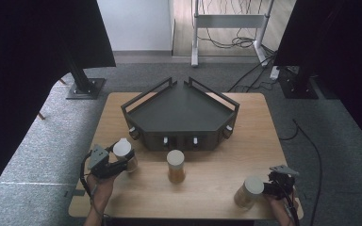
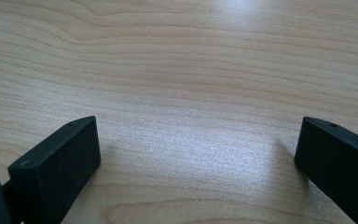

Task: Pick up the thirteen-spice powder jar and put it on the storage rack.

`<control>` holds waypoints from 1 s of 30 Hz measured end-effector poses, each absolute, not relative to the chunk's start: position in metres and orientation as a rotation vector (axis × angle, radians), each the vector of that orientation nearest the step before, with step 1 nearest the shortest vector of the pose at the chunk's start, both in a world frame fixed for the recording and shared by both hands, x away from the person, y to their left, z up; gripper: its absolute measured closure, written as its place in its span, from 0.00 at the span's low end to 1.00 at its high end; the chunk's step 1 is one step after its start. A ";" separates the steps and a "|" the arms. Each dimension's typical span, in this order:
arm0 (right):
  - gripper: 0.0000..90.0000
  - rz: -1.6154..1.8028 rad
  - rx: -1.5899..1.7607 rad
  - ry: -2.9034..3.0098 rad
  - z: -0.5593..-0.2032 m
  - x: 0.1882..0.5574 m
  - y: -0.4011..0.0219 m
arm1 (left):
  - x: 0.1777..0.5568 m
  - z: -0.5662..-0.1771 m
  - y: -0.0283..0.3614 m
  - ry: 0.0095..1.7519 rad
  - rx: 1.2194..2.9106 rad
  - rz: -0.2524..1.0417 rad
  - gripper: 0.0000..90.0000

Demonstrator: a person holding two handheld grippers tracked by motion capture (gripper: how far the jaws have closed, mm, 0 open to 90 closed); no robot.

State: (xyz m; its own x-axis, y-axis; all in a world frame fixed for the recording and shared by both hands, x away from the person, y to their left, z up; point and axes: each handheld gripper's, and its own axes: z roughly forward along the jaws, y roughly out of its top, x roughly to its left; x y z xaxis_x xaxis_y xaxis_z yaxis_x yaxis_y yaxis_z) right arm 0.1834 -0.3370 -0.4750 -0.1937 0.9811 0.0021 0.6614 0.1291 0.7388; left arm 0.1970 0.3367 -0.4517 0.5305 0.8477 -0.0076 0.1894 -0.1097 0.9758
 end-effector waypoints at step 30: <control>0.00 0.852 1.571 1.926 -0.475 0.183 -0.338 | 0.205 -0.382 0.335 0.847 1.630 0.746 0.34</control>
State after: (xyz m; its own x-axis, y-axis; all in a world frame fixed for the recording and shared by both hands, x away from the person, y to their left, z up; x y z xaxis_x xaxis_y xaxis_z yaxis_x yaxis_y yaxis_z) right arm 0.1830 -0.3383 -0.4750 -0.2015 0.9795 0.0021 0.6605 0.1343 0.7387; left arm 0.2051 0.3350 -0.3820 0.5462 0.8366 0.0418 0.1465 -0.1445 0.9786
